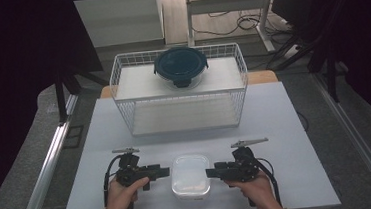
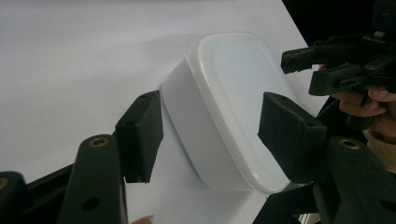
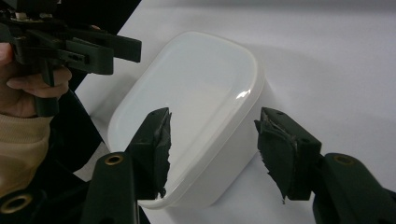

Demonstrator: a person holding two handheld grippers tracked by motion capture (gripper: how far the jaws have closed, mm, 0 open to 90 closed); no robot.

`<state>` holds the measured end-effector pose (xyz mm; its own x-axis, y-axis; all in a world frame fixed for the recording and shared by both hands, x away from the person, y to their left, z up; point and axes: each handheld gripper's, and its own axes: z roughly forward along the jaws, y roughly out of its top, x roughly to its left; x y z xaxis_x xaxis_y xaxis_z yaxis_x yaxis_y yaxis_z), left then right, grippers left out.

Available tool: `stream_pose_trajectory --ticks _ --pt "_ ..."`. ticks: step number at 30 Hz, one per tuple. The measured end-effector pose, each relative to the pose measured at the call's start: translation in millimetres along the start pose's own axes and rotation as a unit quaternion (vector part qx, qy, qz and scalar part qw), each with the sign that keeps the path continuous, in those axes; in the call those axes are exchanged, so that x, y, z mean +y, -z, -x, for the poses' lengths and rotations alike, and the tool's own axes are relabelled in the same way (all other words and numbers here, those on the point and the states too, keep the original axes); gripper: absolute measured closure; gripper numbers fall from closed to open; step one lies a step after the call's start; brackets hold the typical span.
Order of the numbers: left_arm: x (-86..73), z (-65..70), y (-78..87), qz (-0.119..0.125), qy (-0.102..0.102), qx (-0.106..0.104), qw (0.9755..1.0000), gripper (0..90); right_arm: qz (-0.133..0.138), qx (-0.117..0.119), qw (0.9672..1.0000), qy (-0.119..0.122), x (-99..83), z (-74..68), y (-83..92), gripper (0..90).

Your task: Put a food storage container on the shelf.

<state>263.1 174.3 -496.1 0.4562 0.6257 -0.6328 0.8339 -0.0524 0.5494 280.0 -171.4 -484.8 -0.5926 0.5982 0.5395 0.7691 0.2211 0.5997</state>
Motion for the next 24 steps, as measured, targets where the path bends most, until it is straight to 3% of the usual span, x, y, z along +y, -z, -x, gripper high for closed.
stream_pose_trajectory --ticks 7,24 --pt "-0.2 -2.5 -2.5 0.012 0.014 -0.011 0.9998 42.6 -0.004 0.002 0.9999 -0.011 -3.4 0.4 -5.7 46.6" --pt "-2.4 -6.0 -24.0 -0.022 0.026 -0.044 0.9985 50.6 -0.007 0.016 0.9993 -0.032 -7.6 3.6 -11.3 54.6"
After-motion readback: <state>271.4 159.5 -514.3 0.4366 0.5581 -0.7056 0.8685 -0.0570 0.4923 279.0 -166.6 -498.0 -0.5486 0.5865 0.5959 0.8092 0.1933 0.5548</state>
